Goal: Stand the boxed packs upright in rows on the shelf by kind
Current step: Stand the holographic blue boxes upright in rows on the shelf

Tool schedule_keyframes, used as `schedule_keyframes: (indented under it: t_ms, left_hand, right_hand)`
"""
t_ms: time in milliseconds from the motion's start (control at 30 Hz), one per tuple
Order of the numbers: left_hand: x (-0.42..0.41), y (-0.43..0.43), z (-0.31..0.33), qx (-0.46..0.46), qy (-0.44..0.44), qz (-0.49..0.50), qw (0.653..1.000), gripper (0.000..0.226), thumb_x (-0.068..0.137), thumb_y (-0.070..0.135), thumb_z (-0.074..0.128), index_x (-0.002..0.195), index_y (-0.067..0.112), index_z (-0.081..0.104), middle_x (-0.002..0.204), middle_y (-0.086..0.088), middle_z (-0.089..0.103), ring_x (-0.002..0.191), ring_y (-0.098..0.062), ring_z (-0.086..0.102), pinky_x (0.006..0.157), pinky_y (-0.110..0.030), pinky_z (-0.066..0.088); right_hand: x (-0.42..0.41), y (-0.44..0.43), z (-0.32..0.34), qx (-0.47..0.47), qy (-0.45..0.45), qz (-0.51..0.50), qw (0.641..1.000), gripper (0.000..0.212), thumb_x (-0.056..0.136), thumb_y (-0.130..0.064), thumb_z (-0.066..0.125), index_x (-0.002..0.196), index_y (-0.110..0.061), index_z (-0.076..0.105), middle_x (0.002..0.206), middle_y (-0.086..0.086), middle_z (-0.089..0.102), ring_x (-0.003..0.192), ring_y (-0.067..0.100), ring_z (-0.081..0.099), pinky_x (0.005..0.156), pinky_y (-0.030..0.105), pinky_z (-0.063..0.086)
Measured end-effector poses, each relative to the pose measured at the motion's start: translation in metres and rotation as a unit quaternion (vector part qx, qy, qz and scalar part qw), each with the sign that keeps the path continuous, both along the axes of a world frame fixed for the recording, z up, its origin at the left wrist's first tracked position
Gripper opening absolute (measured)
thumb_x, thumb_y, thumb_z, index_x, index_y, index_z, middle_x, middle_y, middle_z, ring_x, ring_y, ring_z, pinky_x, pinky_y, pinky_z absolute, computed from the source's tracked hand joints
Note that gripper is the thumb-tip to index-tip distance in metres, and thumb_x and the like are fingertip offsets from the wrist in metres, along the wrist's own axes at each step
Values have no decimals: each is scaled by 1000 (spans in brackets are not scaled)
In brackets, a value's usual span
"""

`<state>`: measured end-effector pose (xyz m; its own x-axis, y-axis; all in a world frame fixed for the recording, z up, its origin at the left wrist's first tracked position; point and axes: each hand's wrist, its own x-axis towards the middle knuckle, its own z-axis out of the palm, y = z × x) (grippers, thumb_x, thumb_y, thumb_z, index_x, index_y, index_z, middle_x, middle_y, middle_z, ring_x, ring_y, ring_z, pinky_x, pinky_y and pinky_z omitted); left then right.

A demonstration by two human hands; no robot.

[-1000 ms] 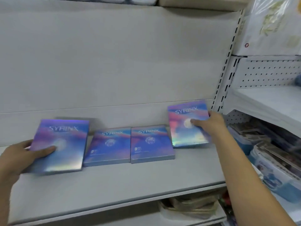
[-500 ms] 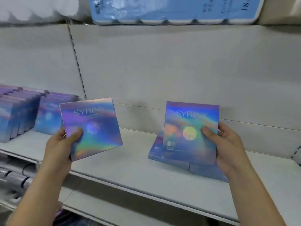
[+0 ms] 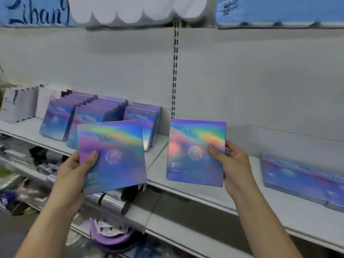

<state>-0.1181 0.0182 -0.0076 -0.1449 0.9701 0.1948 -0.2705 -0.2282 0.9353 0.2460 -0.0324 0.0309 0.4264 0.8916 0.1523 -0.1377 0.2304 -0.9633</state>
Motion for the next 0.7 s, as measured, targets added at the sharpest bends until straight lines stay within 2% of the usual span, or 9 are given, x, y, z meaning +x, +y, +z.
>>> schedule_keyframes:
  t_ms: [133,300,467,600,700]
  left_hand:
    - [-41,18,-7,-12,3,-3,1000,20,84,31,73,102,26,80,102,-1,81,83,-15,78,65,-28,62]
    - [-64,53,-17,-37,-2,-16,999,30,81,32,75,109,23,78,110,-8,80,88,-19,78,67,-30,63]
    - [-78,94,-13,-41,14,-39,998,36,80,35,75,115,24,77,114,-8,79,95,-23,78,69,-32,63]
    - [-84,118,-7,-38,8,-71,997,32,82,30,72,112,20,77,113,-11,78,92,-23,78,69,-35,64]
    - [-83,130,-8,-29,-5,-96,995,32,82,24,70,113,17,76,111,-12,79,90,-21,78,70,-36,64]
  right_hand:
    - [-56,26,-12,-19,6,-11,1000,30,86,-9,78,115,-11,72,110,8,78,104,41,73,94,60,56]
    - [-95,66,-23,-27,19,-5,999,27,86,-8,78,112,-14,74,108,7,79,103,40,73,93,60,56]
    - [-124,120,-32,-6,26,1,1000,28,87,-8,78,113,-16,72,104,2,80,94,31,77,81,46,61]
    - [-146,155,-31,5,32,-20,999,25,88,-5,77,110,-16,72,101,-1,80,91,24,77,84,43,60]
    - [-162,175,-32,10,15,-29,999,25,88,-2,76,107,-18,74,100,-4,80,93,18,77,80,32,61]
